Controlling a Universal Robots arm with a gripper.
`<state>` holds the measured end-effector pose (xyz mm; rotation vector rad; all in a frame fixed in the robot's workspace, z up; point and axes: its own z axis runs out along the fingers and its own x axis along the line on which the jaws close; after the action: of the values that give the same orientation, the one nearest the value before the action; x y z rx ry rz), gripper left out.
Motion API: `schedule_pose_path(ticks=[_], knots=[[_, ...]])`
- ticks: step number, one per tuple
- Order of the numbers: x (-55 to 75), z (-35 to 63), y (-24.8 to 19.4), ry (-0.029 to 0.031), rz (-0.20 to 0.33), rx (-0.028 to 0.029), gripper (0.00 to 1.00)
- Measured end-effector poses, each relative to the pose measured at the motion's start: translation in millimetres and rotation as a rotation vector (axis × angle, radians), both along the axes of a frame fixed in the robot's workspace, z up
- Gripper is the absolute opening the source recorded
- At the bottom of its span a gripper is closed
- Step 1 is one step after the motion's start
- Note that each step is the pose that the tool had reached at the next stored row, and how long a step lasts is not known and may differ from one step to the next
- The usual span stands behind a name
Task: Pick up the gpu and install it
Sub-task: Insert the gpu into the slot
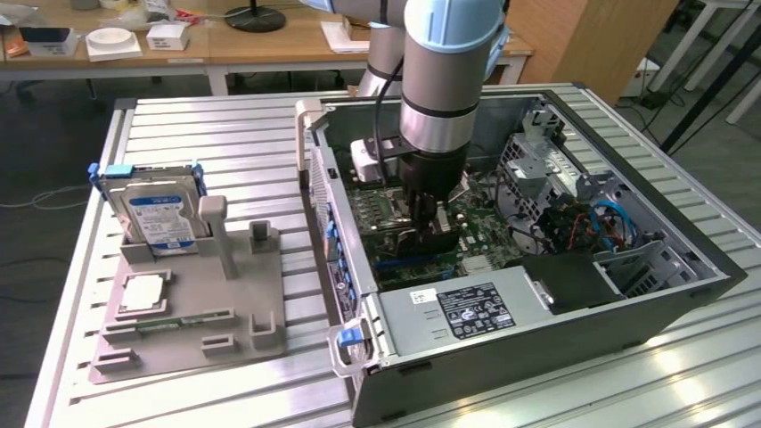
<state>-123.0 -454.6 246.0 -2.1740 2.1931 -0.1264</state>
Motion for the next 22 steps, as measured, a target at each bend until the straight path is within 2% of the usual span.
schedule_pose_path(ticks=[12,22], knots=[[-0.4,-0.7,1.3,-0.0007,0.0,0.0003,0.26],[-0.5,-6.1,1.2,-0.0018,0.0,-0.0002,0.26]])
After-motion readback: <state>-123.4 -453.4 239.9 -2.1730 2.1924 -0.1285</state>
